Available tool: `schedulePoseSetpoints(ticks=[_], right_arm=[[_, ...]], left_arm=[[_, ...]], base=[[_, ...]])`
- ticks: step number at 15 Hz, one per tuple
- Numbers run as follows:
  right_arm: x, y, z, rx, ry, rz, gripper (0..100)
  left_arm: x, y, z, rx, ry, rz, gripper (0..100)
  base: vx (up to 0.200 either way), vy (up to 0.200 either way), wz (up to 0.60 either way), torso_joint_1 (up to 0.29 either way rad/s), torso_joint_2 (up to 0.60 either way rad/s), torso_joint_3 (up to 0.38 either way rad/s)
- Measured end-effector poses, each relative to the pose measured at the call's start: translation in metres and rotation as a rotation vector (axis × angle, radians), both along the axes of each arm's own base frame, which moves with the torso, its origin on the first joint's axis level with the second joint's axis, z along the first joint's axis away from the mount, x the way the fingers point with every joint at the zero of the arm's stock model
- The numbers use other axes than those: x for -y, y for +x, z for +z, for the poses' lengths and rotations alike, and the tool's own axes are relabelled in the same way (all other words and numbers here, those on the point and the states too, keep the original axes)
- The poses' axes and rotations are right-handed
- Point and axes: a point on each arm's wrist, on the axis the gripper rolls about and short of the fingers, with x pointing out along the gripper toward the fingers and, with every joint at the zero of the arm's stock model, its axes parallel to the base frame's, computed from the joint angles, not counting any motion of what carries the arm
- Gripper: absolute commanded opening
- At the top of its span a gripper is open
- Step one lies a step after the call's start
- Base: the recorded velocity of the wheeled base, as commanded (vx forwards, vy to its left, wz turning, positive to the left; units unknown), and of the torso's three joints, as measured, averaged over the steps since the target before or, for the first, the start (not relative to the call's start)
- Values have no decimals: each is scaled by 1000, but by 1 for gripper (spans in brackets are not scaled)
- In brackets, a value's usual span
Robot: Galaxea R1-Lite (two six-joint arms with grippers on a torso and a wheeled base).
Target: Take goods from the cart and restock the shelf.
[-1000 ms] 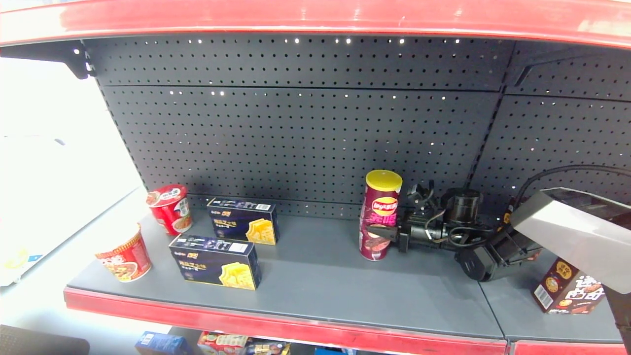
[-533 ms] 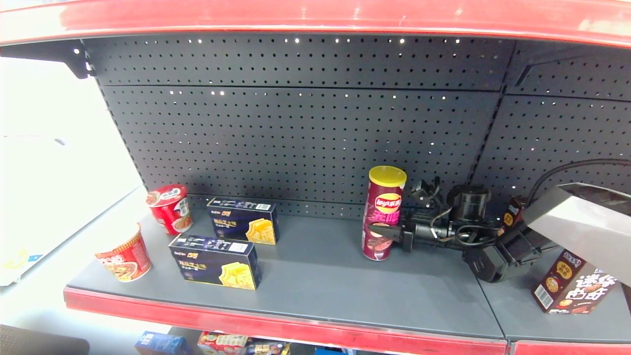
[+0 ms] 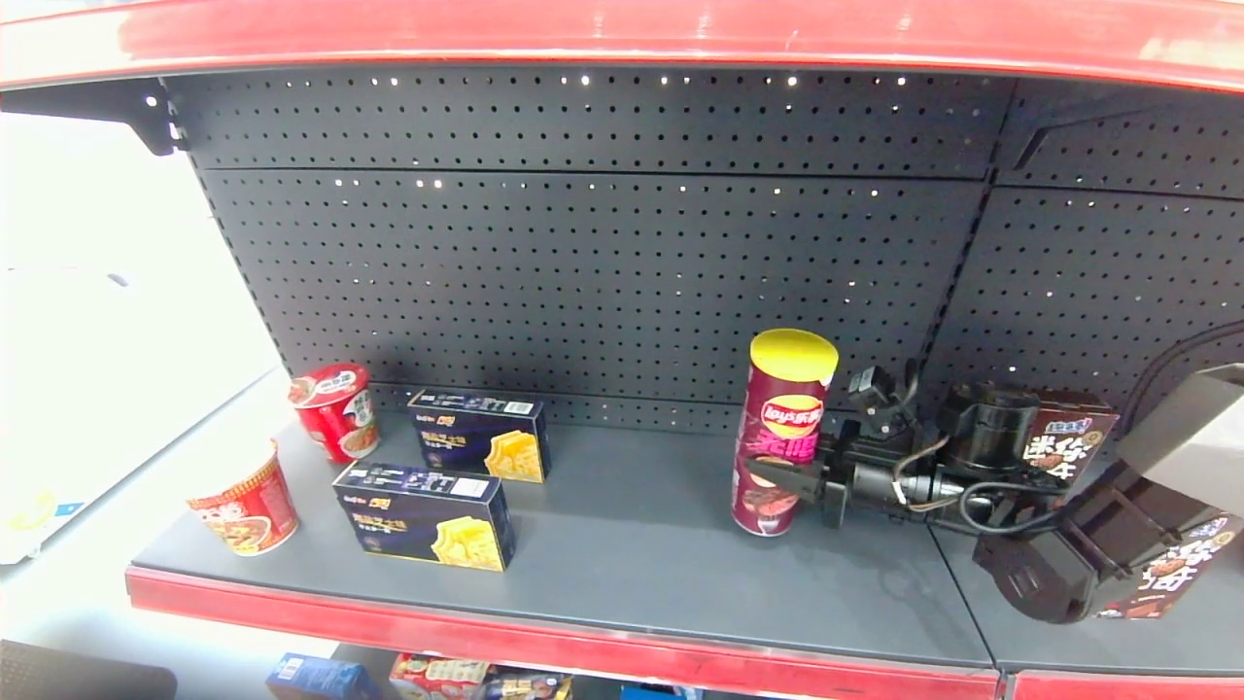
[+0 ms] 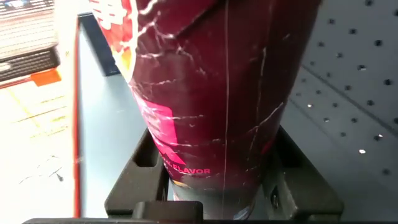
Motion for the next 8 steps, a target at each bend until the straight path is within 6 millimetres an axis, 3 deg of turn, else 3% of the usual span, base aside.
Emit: schedulePoseSetpoints(ticks=[8], right_arm=[[15,-46,-17,-6,2,0,0]], left_arm=[[-1,-5,-2,23,-3,5,0]], base=[[0,0,0,0,0,0]])
